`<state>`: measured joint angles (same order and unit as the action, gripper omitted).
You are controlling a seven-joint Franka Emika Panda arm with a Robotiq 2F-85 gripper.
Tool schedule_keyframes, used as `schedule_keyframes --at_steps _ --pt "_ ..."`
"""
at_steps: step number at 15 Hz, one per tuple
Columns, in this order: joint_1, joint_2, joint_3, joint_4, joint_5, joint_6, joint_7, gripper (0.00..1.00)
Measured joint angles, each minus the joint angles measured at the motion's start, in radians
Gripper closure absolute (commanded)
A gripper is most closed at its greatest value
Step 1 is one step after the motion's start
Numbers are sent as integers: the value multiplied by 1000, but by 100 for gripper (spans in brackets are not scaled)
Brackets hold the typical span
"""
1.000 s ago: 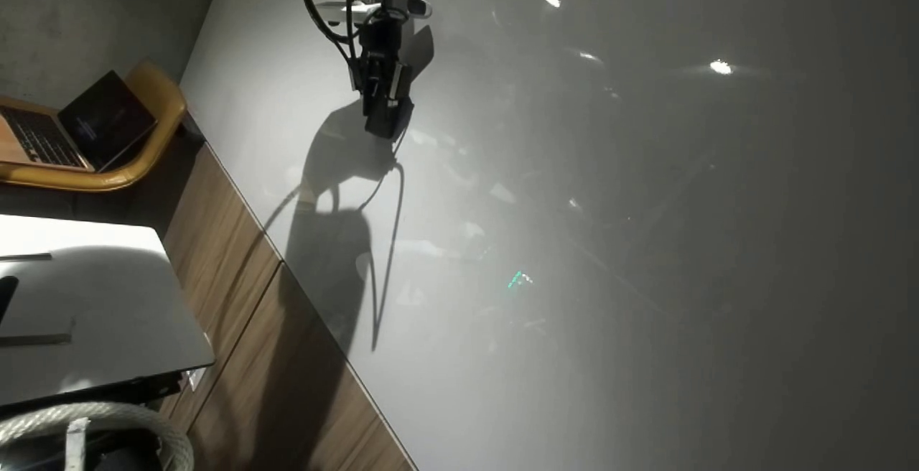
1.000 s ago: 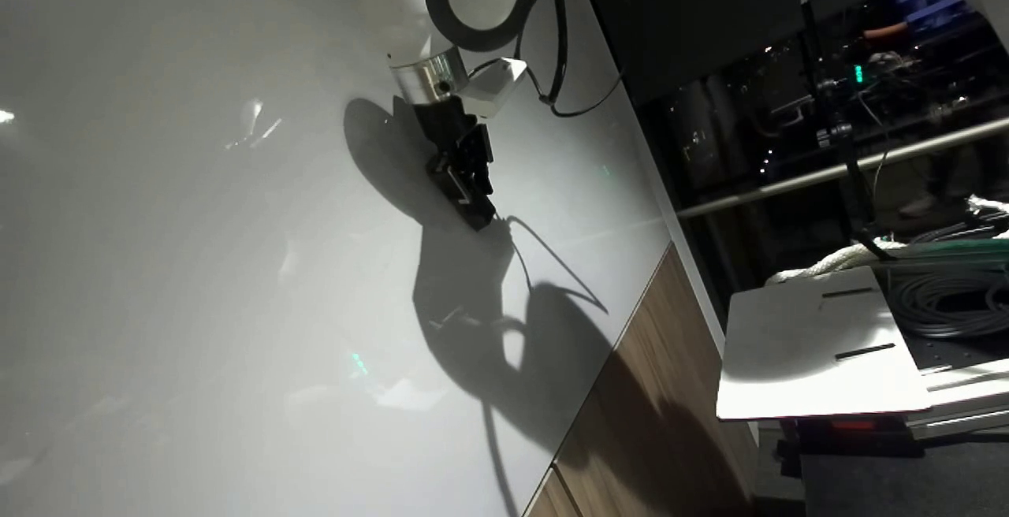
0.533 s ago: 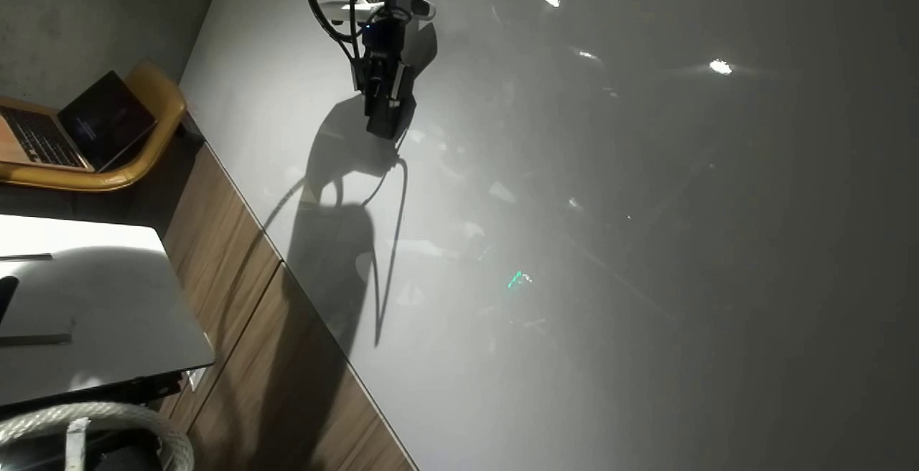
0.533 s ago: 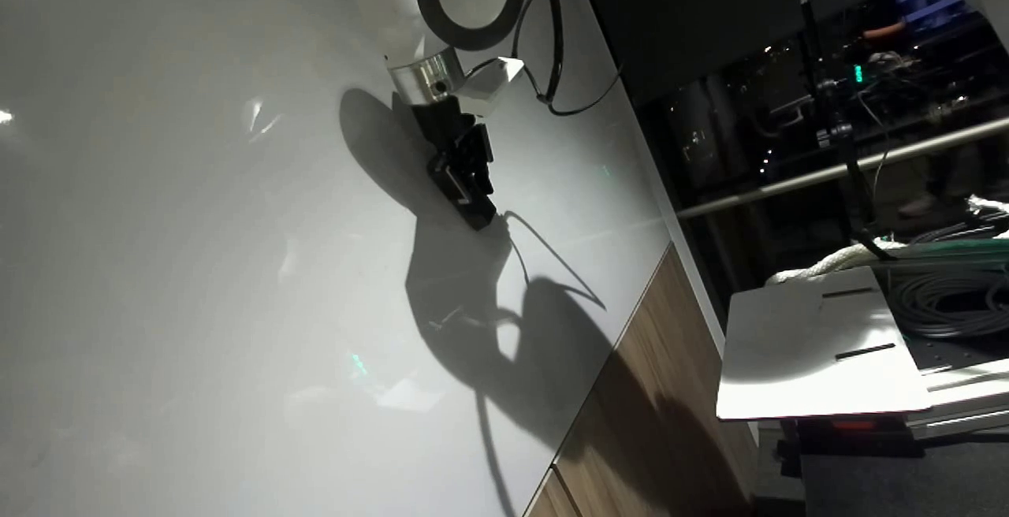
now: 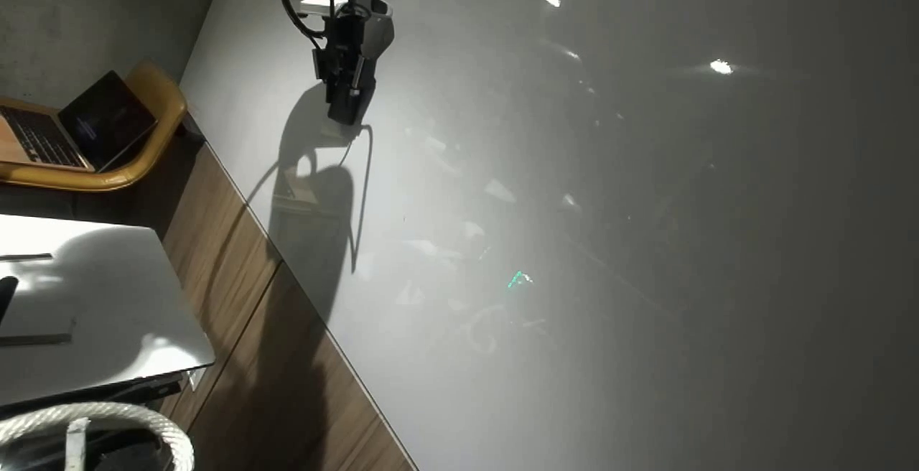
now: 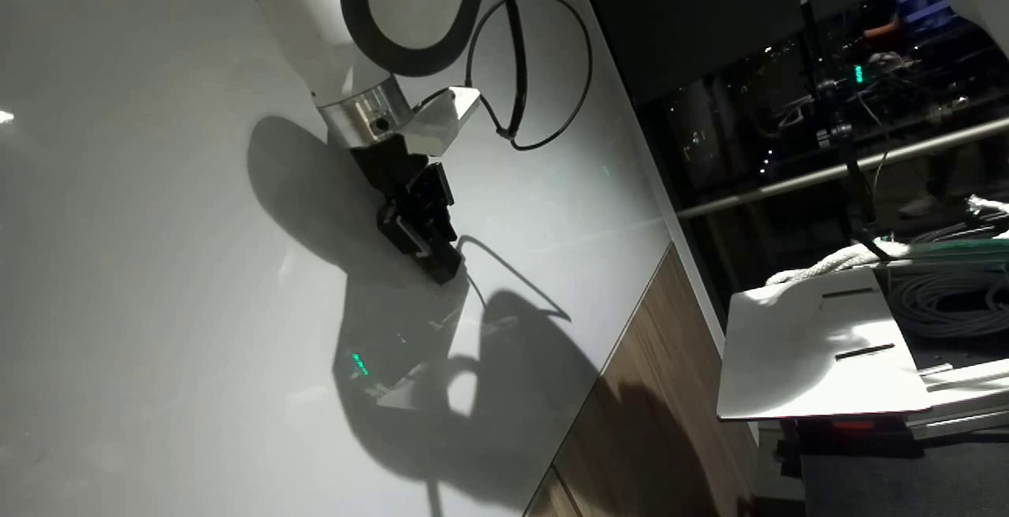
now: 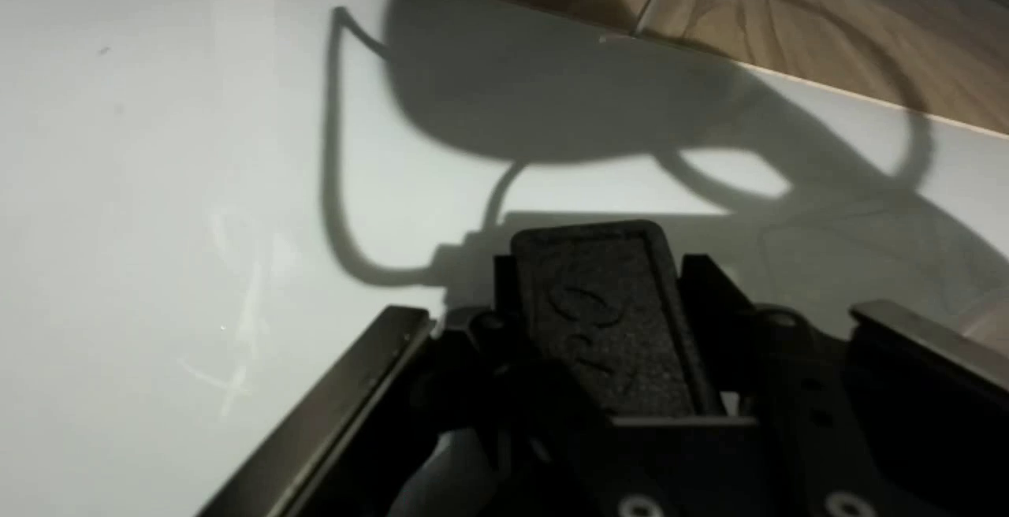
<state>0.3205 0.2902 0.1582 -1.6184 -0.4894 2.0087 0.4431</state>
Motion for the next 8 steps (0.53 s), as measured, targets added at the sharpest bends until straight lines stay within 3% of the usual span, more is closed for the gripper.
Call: schedule_keyframes --at_steps 8 --pt "155 199 -2 240 -8 -96 7 72"
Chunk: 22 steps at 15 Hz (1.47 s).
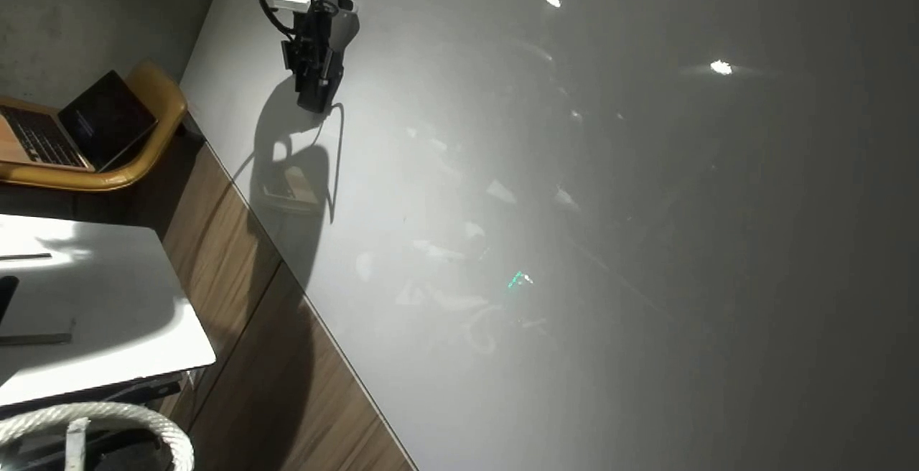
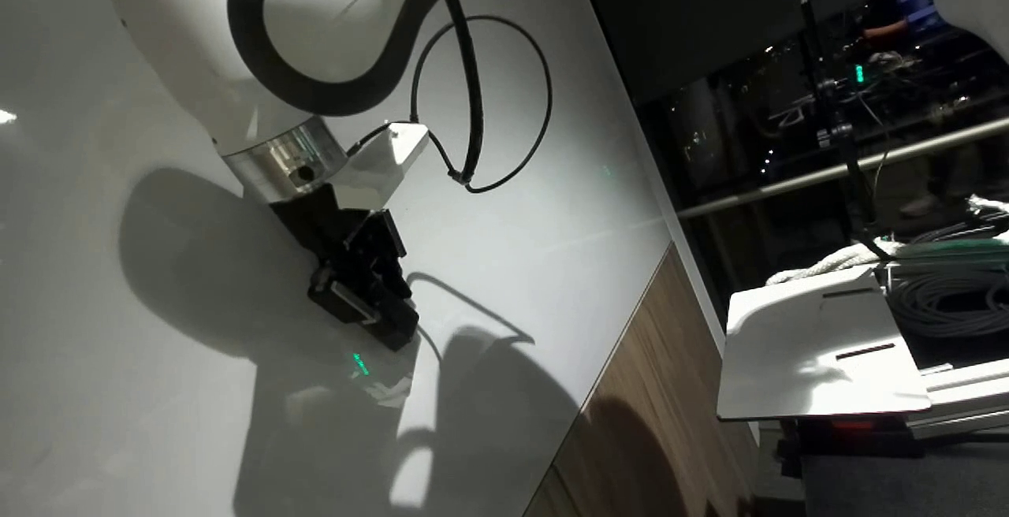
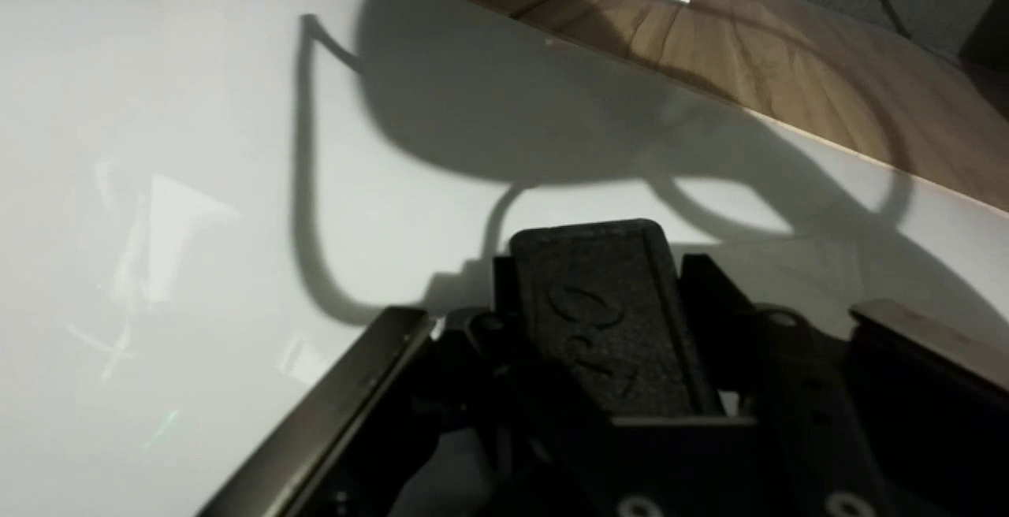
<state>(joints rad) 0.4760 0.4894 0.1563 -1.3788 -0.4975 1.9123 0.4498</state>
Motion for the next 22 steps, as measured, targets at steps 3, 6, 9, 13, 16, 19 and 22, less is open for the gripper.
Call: schedule_keyframes --at_steps 3,6,9,13,16,19,22 --pt "20 40 -1 -31 -3 1 0 72" --pt "35 35 12 -196 7 0 5 72" --pt "44 10 32 -377 55 -4 9 72" --pt "20 -106 46 -610 160 -26 3 72" --pt "-51 -238 46 -747 236 -88 -44 72" --pt "-163 -350 31 -863 316 -126 -171 72" --pt "-274 -391 -13 -951 359 -126 -313 72"
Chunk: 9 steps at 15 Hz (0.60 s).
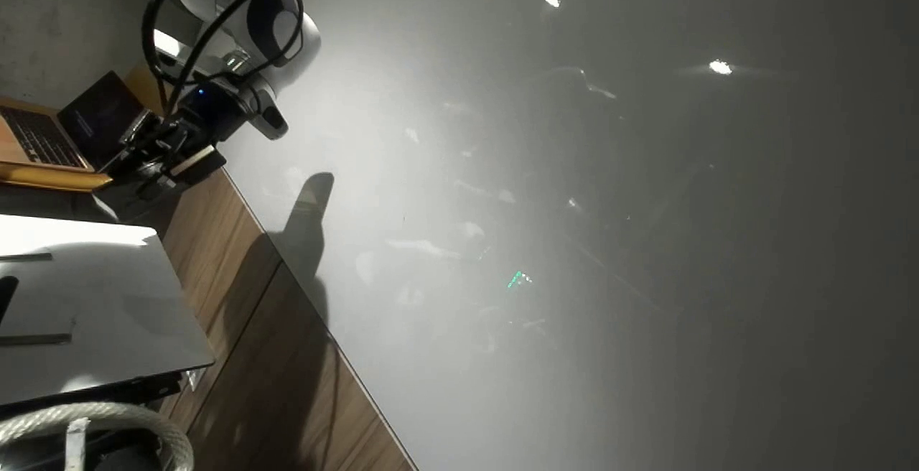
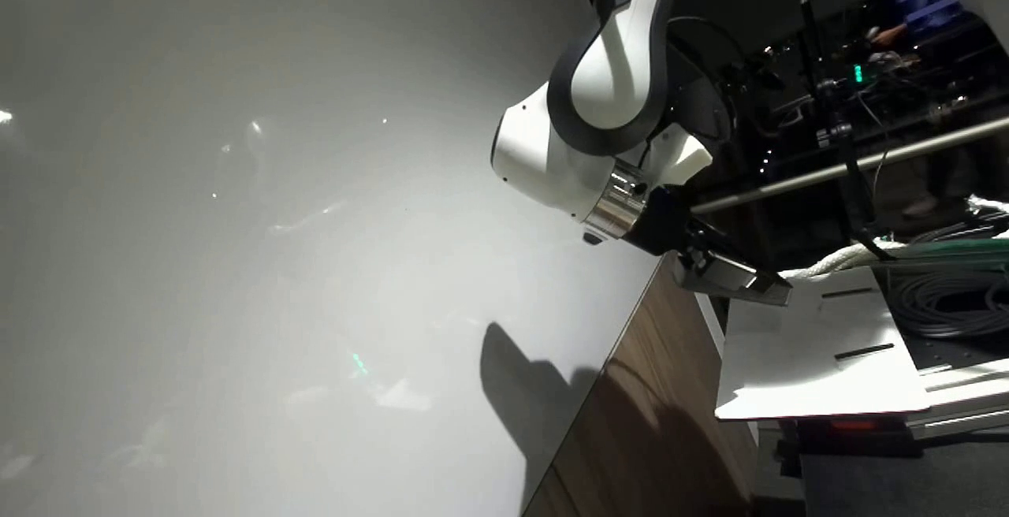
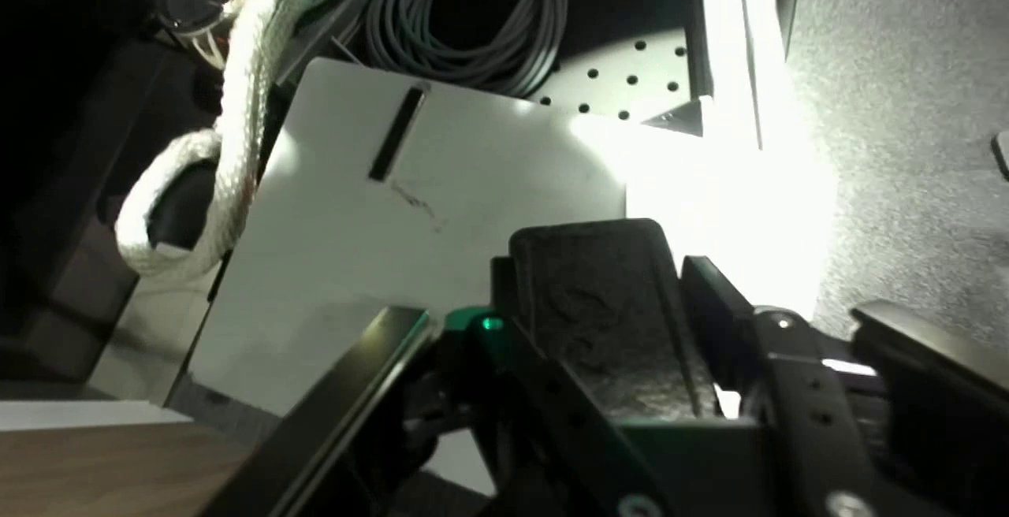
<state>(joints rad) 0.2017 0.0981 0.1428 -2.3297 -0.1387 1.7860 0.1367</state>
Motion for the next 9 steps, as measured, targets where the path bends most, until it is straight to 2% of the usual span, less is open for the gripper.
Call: schedule_keyframes --at_steps 5,9 --pt "-116 49 -67 -22 21 1 -126 72" --pt "-145 138 -75 21 76 5 -165 72"
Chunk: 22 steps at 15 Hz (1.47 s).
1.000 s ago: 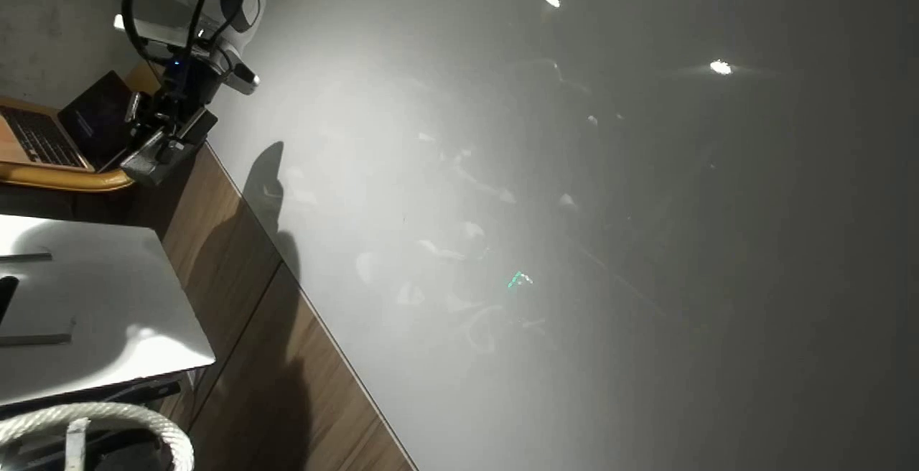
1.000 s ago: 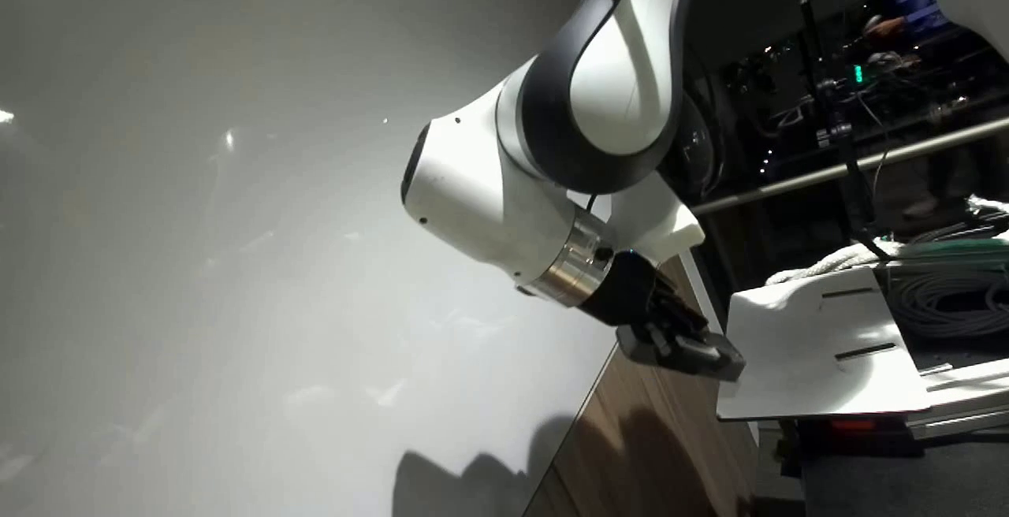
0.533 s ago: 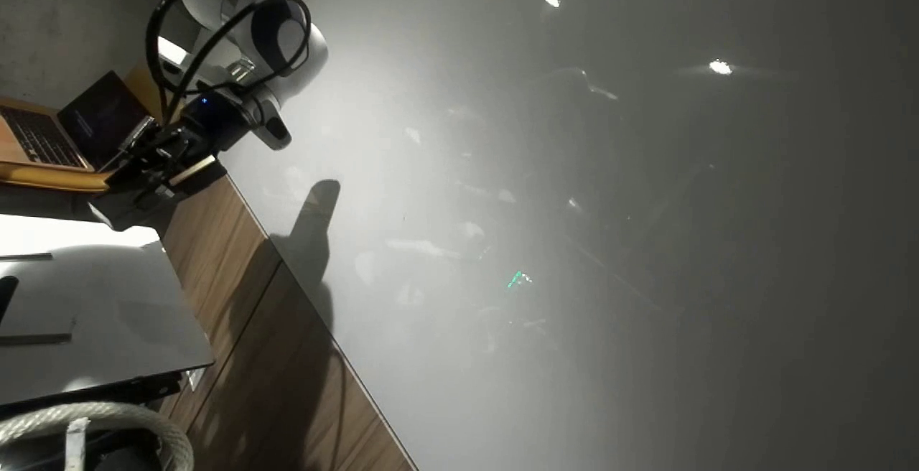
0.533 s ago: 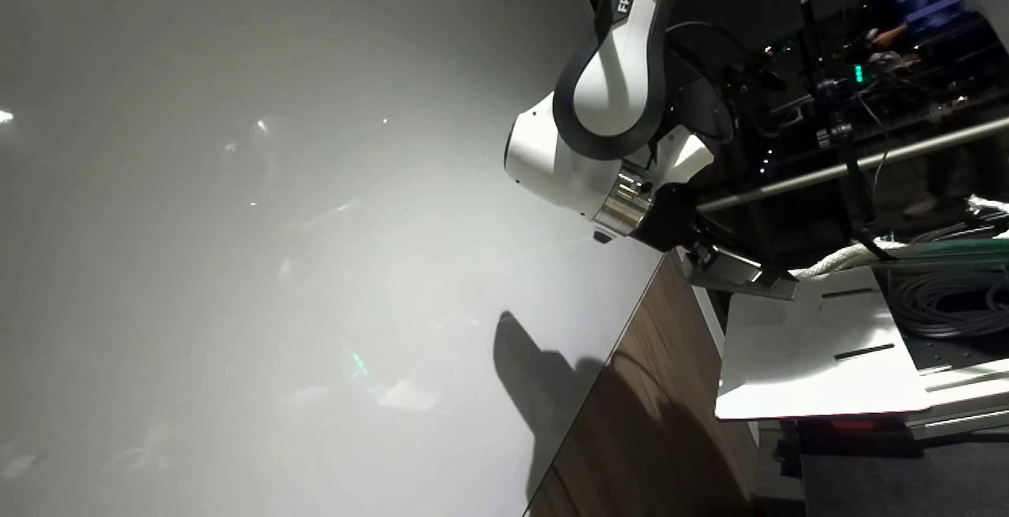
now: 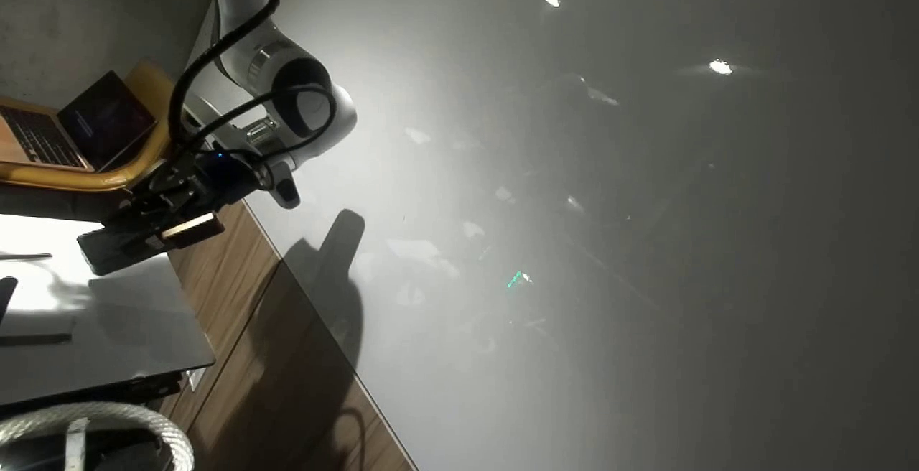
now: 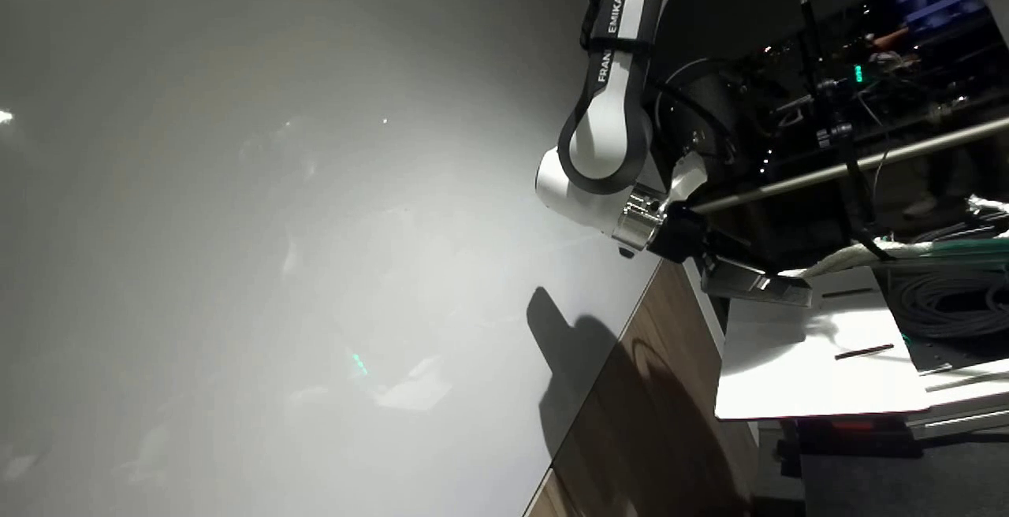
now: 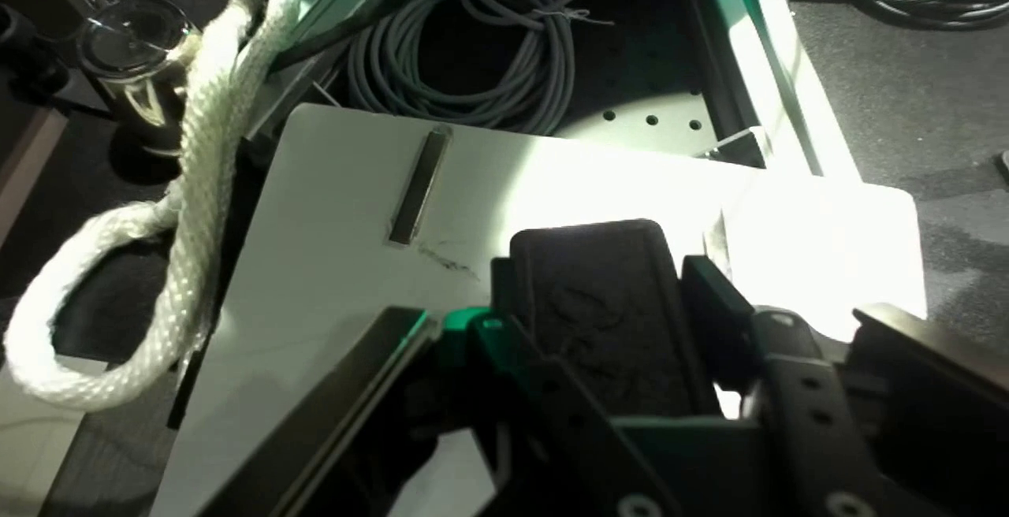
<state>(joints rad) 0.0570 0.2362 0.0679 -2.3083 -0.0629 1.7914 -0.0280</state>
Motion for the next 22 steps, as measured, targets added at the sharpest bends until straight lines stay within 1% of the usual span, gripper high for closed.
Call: schedule_keyframes --at_steps 6,13,22 --pt "0 104 -2 105 20 8 1 72" --pt "-3 216 -25 180 20 -1 9 72" --pt "1 306 -29 277 20 -110 33 72"
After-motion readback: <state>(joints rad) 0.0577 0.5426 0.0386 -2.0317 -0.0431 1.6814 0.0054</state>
